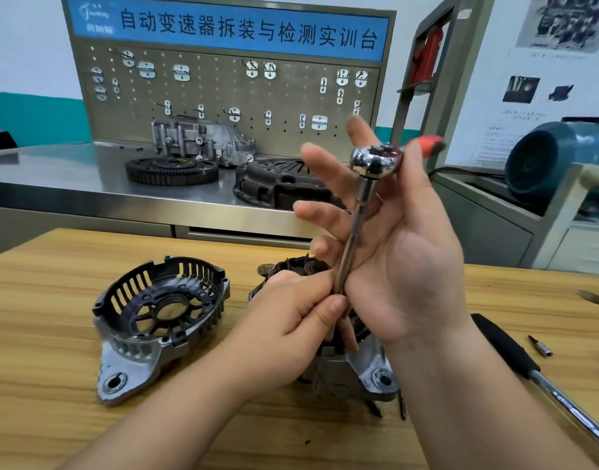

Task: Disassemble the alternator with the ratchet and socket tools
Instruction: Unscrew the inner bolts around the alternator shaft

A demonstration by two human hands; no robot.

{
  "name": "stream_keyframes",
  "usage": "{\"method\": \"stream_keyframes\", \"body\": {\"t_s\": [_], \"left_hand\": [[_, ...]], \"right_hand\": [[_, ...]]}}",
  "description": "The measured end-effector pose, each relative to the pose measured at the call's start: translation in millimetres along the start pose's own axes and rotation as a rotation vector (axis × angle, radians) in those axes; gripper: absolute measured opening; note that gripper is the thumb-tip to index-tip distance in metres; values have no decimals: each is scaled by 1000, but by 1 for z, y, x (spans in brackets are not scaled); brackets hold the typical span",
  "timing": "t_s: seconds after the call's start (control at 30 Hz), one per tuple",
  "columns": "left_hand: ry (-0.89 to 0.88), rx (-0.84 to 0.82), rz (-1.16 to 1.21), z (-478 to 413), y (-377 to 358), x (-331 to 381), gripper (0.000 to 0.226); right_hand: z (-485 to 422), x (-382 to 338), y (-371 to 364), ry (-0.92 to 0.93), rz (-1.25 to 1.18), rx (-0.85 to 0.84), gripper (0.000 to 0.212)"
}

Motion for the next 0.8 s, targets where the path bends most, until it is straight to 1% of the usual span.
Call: {"method": "stream_keyframes", "body": {"t_s": [0.1,0.17,0.2,0.27,0.37,0.47,0.53,0.57,0.63,0.7,0.8], "left_hand": [[43,31,-15,1,0,-4,35],[62,40,-33,2,0,-6,43],[57,47,-38,2,0,-7,44],[46,68,-32,2,1,-7,38],[21,77,-13,2,2,-3,27],[-9,50,-39,0,1,3,24],[-14,32,-40,1,0,2,24],[-6,36,-31,2,0,1,29],[34,69,-30,2,3,-4,40],[54,101,-53,3,5,-5,41],[65,92,-35,2,3,-5,46]], "right_hand": [[2,-14,1,151,59,54,38],[3,-23,0,228,125,73,35],[4,-25,-1,243,138,67,35],[3,-21,-5,213,113,36,39],[2,-8,-1,84,44,22,52],[1,-4,4,29,24,30,57],[1,-8,3,70,43,45,52],[2,-11,1,106,62,53,48],[4,-19,-1,190,121,64,38],[5,-27,-4,257,187,64,34],[4,-30,-4,273,187,60,31]]}}
Point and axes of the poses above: each hand's wrist, its own z-axis away from the middle knuckle, its own y-axis out of the back of the hand, x = y × z, the point moved 9 cm from there along -z, towards the middle knuckle, and after that the axes turned 5 degrees about z, right-handed, at the moved point
